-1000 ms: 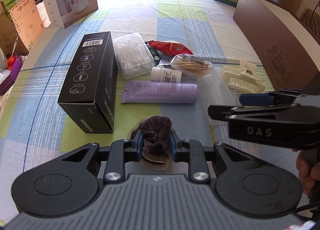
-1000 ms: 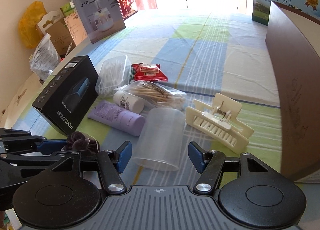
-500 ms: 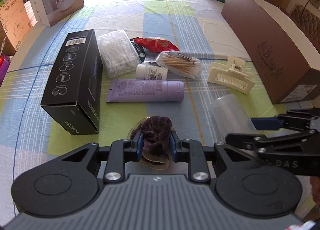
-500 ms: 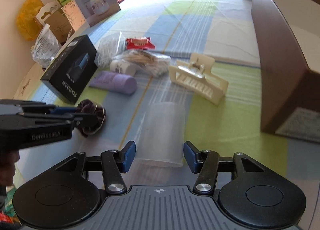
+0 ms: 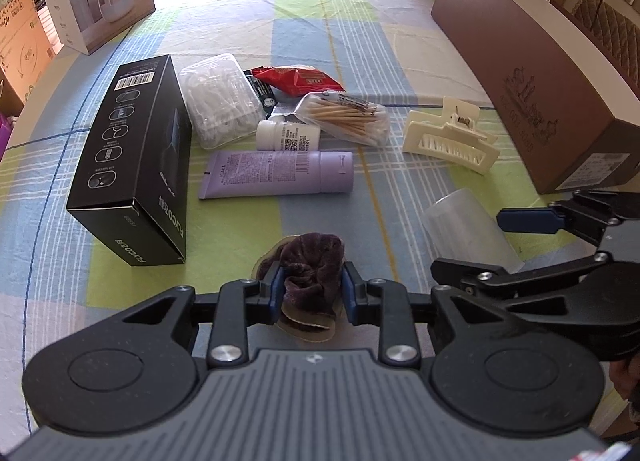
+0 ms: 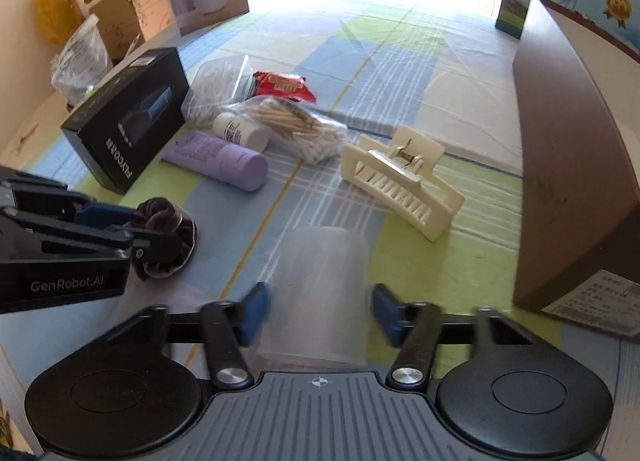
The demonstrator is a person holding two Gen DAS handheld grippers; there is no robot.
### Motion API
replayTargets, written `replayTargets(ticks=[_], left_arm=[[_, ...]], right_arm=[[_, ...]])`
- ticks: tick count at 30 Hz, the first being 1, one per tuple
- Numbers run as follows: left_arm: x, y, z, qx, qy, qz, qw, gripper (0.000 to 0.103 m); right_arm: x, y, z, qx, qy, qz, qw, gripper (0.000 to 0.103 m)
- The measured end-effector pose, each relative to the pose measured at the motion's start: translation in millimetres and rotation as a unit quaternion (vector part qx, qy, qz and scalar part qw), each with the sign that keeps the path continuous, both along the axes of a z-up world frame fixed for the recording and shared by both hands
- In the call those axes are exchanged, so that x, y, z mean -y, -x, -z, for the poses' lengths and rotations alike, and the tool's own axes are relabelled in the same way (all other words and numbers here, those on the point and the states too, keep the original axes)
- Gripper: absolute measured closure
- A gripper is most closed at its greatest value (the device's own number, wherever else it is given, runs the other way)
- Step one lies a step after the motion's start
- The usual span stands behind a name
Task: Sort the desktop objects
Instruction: 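Carry the scrunchie and cup into the brown box with both tools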
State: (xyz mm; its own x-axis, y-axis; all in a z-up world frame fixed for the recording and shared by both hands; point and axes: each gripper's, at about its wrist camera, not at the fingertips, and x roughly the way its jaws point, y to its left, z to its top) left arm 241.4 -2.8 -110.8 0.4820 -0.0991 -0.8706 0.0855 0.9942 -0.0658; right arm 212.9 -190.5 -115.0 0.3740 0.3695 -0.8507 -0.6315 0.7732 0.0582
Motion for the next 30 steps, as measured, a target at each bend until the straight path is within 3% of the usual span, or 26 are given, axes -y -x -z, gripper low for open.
replayTargets(ticks=[5,17,30], left_arm=[[3.1,3.0,-0.5,-0.001,0.0,0.005,1.0,0.078],[33.6,11.6,-36.9,0.032,0.02,0.058,0.9976,0.078],[109.4,6.9,-106.8,0.097,0.065,0.135,0.9839,0.078]], right_arm=[[6.9,5.2,-2.2,-0.007,0.0,-0.004,1.0,0.053],[60.6,10.6,-56.1,-0.047,-0.099,0.031,0.994,0.053],[152.5,0.9,-121.7,0.009,-0.144,0.084,0.986,0.053]])
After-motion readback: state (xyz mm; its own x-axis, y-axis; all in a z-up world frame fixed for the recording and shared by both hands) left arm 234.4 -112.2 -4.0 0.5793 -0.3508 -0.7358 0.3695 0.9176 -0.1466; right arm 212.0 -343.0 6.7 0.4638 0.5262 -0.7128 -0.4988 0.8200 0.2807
